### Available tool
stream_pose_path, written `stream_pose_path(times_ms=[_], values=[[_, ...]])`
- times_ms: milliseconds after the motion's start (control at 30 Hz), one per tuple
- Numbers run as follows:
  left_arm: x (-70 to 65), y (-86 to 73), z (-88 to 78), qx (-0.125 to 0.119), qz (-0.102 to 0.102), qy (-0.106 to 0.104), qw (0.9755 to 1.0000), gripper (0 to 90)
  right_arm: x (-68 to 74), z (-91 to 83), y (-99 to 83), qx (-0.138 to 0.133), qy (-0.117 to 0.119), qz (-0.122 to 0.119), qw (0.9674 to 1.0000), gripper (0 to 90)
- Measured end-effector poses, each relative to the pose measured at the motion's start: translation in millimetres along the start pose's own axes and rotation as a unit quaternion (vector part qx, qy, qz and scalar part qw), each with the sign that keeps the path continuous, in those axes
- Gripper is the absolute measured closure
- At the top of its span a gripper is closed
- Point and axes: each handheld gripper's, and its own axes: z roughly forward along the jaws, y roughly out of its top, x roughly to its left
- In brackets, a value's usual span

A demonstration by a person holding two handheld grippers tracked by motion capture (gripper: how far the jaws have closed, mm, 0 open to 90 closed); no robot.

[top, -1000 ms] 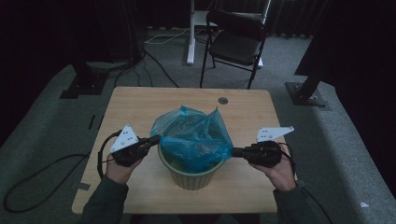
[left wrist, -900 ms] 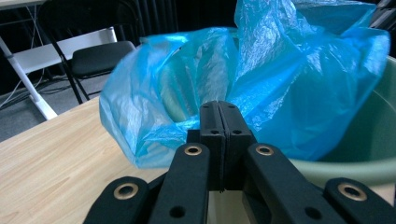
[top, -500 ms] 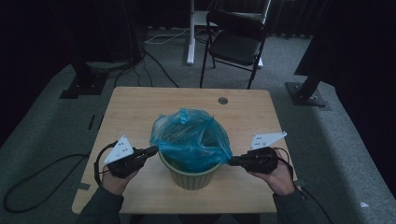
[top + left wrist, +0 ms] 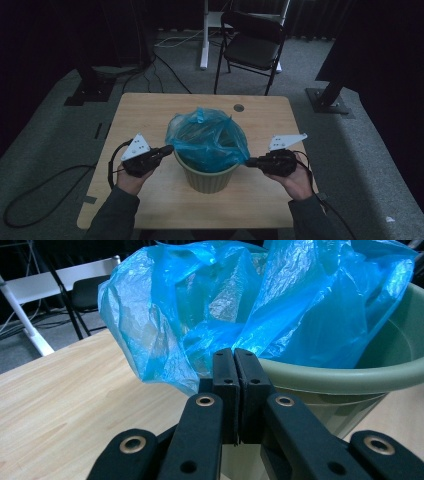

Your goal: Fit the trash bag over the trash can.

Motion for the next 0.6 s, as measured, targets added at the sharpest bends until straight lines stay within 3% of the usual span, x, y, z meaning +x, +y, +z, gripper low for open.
stream_pose_path(times_ms=[133, 367, 600], values=[[7.3, 3.0, 7.1, 0.001, -0.008, 0.003, 1.0000, 86.5, -9.6, 2.6, 3.7, -0.003, -0.009, 0.009, 0.9999, 89.6], [8.7, 7.8, -1.8, -0.008, -0.011, 0.006, 0.9999, 75.0, -9.3, -5.0, 5.9, -0.008, -0.005, 0.007, 0.9999, 67.7], [10.0, 19.7, -6.1, -0.013, -0.009, -0.005, 0.9999, 65.5, -8.3, -18.1, 10.8, -0.026, -0.007, 0.006, 0.9996, 60.1]])
